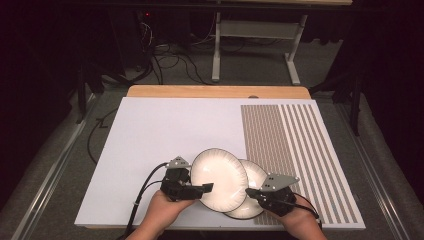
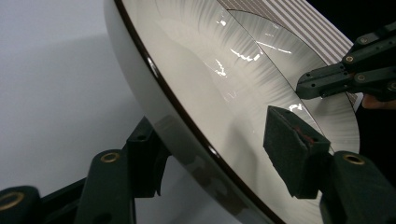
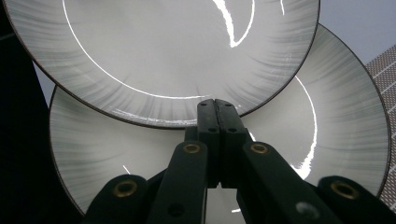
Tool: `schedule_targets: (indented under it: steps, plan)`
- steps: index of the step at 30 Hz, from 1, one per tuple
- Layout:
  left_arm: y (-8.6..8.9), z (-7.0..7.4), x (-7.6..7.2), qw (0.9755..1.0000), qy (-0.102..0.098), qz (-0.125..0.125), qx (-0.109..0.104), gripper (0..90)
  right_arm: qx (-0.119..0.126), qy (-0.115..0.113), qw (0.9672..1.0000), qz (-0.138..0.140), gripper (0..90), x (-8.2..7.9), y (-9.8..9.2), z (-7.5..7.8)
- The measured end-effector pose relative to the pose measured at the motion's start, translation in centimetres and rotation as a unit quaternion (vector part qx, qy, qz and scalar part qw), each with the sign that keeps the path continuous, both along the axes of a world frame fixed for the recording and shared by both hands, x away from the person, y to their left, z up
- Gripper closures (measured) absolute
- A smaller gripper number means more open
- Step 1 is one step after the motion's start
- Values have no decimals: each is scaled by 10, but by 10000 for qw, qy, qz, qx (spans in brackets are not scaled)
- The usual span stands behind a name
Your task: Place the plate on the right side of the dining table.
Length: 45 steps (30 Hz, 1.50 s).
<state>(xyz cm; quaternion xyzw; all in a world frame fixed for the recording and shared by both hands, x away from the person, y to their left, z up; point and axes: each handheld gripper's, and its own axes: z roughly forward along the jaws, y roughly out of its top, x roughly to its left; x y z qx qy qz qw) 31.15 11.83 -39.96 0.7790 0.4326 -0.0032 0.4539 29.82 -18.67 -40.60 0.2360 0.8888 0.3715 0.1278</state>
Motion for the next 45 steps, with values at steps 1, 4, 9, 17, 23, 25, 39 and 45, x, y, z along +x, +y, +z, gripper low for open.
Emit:
schedule_targets:
  steps: [1, 4, 9, 17, 23, 25, 39, 45]
  plan:
    - [0, 0, 0, 10000, 11, 12, -3, 433, 18, 6, 10000, -16, 900, 0, 0, 0]
    - [0, -1, 1, 9999, 82, 80, -39, 463, -1, 3, 10000, -34, 900, -1, -2, 1]
    - [1, -1, 2, 9998, 85, 171, -28, 504, 62, -13, 9999, -80, 900, -1, -4, 2]
    - [4, 1, 1, 9995, 1, 253, -181, 602, 96, -14, 9999, -134, 900, -4, -8, 5]
    - [7, 1, 3, 9988, 52, 310, -367, 643, 128, -73, 9998, -100, 900, -4, -9, 5]
    - [11, 0, 4, 9978, 76, 327, -566, 664, 207, -103, 9997, -107, 900, -6, -11, 7]
    - [16, 7, 0, 9957, -277, 441, -768, 729, 731, -413, 9950, -551, 828, -5, -35, 21]
    - [22, 10, -1, 9941, -423, 513, -860, 754, 837, -513, 9920, -798, 757, -4, -47, 27]
